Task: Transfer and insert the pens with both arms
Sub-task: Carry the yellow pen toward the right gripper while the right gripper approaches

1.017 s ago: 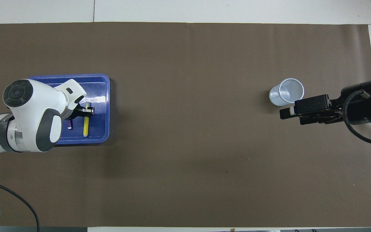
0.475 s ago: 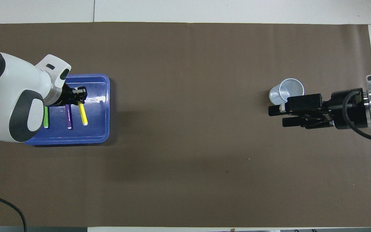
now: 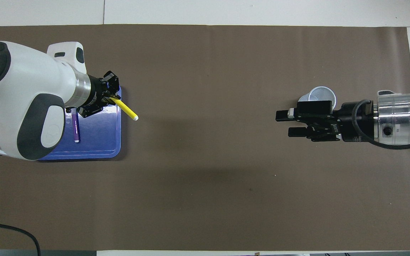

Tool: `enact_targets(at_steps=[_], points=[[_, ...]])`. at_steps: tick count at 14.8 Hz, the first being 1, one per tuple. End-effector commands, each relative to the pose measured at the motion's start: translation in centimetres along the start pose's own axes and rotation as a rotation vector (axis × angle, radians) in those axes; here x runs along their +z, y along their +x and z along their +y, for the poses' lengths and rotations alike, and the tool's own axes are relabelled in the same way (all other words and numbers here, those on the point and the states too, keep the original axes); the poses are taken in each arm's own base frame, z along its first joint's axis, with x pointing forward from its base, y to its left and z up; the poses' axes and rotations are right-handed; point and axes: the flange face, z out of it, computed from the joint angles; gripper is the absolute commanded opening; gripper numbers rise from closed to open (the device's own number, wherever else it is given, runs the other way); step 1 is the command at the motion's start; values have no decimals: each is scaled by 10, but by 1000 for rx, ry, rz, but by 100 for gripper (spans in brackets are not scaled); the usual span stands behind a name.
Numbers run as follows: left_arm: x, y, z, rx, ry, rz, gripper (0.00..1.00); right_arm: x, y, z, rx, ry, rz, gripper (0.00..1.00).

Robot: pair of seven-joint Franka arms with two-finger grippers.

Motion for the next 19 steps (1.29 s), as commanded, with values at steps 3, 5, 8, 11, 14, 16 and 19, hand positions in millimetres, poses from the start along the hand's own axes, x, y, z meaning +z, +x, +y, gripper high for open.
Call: enact_targets(at_steps=[3,5,8,11,14,16,19], points=[[-23,-19,28,-405,-100,-172,0,24,-15,-13,37,20,22,100],[-23,-36,36,-465,-112,-233,0,49,-23,-29,54,14,50,100],[-21,-77,50,-562,-98,-294,0,77,-16,-32,92,33,70,100],[-19,-116,61,-587,-93,-311,0,104,-12,-41,122,76,124,100],[-19,-140,66,-615,-89,-344,0,116,-9,-39,91,61,125,100],[-20,-152,69,-603,-91,-350,0,121,-14,-43,82,59,111,100],[-18,-155,69,-613,-88,-350,0,120,-12,-47,79,64,113,82]])
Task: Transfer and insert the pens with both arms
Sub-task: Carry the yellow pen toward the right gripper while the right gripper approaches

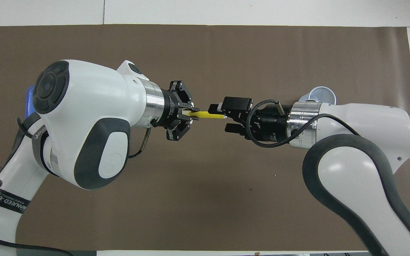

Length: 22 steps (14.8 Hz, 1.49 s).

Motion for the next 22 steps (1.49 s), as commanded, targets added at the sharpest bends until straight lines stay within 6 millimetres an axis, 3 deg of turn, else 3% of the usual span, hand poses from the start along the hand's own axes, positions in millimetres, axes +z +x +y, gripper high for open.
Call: enact_targets(at_steps=[1,11,13,22], points=[[1,-8,0,-16,-2,-19,0,-1,5,-8,-17,27,10,76],[0,-9,-3,-31,6,-18,0,-3,9,-7,-15,31,20,70],[0,-10,-4,-30,11,-17,0,-3,9,-7,-15,31,20,56],[-1,-8,-5,-31,8,-17,0,-2,17,-3,-7,26,40,52]])
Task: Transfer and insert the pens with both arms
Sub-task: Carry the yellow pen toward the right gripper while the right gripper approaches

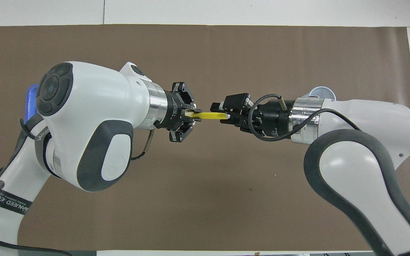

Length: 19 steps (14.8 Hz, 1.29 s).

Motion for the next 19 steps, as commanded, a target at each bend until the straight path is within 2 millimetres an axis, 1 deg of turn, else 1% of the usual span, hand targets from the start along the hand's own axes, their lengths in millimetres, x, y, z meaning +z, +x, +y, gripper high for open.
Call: enact_targets(at_steps=[1,4,5,6,7,8,10,11,13,14,16,17,18,19], points=[[-2,-3,-3,-12,8,-14,0,0,8,-2,-10,24,20,51],[-2,-3,-3,-12,5,-15,0,3,5,-3,-12,26,31,50],[-2,-3,-3,-12,5,-15,0,3,5,-4,-12,27,36,44],[-2,-3,-3,-9,5,-15,0,3,5,-4,-13,27,39,41],[-2,-3,-3,-9,6,-14,0,4,5,-4,-16,26,40,40],[-2,-3,-3,-9,6,-14,0,4,5,-4,-31,27,44,36],[-2,-3,-3,-9,8,-14,0,3,6,-4,-48,27,47,20],[-2,-3,-3,-9,9,-14,0,4,5,-4,-60,25,47,18],[-2,-3,-3,-9,9,-14,0,9,-1,-6,-69,23,38,20],[-3,-3,-4,-9,9,-14,0,10,-2,-6,-70,22,35,25],[-2,-3,-4,-9,9,-14,0,10,-2,-6,-70,22,33,26],[-2,-3,-4,-9,8,-14,0,11,-2,-4,-70,19,32,23],[-2,-3,-4,-9,9,-14,0,11,-2,-3,-72,18,32,10],[-2,-3,-4,-9,9,-14,0,11,-2,-3,-78,18,30,0]])
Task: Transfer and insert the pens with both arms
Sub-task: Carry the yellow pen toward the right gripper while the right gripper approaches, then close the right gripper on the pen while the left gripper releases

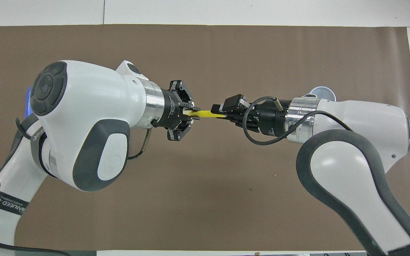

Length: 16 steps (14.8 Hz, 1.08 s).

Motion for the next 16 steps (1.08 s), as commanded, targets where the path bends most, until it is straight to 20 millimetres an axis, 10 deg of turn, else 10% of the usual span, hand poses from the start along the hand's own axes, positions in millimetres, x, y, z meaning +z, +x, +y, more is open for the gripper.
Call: enact_targets(at_steps=[1,7,9,16], points=[[4,-5,-5,-5,20,-12,0,4,-3,-6,-26,24,6,0],[4,-4,-5,-3,19,-10,0,0,1,-4,-32,15,3,0],[3,-5,-4,15,6,5,99,-1,1,-4,-32,17,4,0],[-3,15,-3,437,16,157,100,-71,56,8,-398,-378,-64,0]])
